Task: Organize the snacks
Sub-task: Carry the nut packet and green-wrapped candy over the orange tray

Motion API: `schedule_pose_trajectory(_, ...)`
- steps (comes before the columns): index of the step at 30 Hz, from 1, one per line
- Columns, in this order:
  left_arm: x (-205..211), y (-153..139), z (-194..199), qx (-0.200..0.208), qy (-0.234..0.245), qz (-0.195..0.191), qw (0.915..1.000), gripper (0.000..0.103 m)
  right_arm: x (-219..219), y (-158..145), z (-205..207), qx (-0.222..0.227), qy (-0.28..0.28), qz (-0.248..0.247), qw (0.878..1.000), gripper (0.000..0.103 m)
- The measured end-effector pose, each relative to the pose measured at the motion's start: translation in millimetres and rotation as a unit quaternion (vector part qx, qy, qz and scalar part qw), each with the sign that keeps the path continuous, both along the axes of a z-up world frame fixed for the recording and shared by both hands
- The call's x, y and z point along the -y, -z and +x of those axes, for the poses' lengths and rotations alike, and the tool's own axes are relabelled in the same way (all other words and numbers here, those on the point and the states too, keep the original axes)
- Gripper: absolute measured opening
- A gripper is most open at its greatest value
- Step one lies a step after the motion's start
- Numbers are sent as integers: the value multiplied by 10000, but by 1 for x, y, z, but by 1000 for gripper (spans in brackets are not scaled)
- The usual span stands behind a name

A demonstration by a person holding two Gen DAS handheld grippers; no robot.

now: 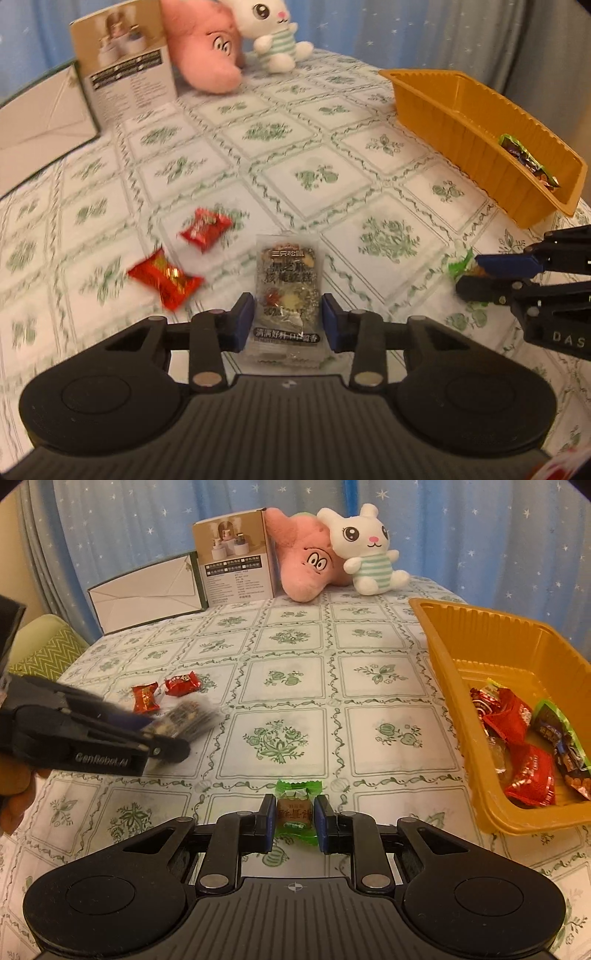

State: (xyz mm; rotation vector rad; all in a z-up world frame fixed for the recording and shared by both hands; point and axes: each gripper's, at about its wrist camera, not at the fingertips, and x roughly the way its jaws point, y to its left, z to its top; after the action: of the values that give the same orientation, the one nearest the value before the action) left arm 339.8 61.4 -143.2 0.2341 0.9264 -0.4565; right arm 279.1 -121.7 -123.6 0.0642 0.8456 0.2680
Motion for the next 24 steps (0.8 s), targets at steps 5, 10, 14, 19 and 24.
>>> schedule_pose_trajectory(5, 8, -3, -25, -35, -376, 95, 9992, 35, 8, -8, -8, 26, 69, 14, 10000, 22)
schedule_pose_trajectory(10, 22, -5, -55, -17, -750, 57, 9972, 35, 17, -18, -22, 42, 132, 36, 9999, 22)
schedule_pose_trajectory(14, 30, -10, -82, 114, -1103, -95, 9938, 35, 25, -26, -37, 44, 156, 23, 9999, 22)
schedule_pose_trajectory(19, 36, -23, -117, 171, -1591, -402, 9863, 35, 38, -35, -62, 55, 188, 21, 9998, 22)
schedule_pose_trajectory(24, 44, -44, -146, 381, -1824, -513, 9811, 35, 50, -45, -85, 101, 230, 35, 9997, 22)
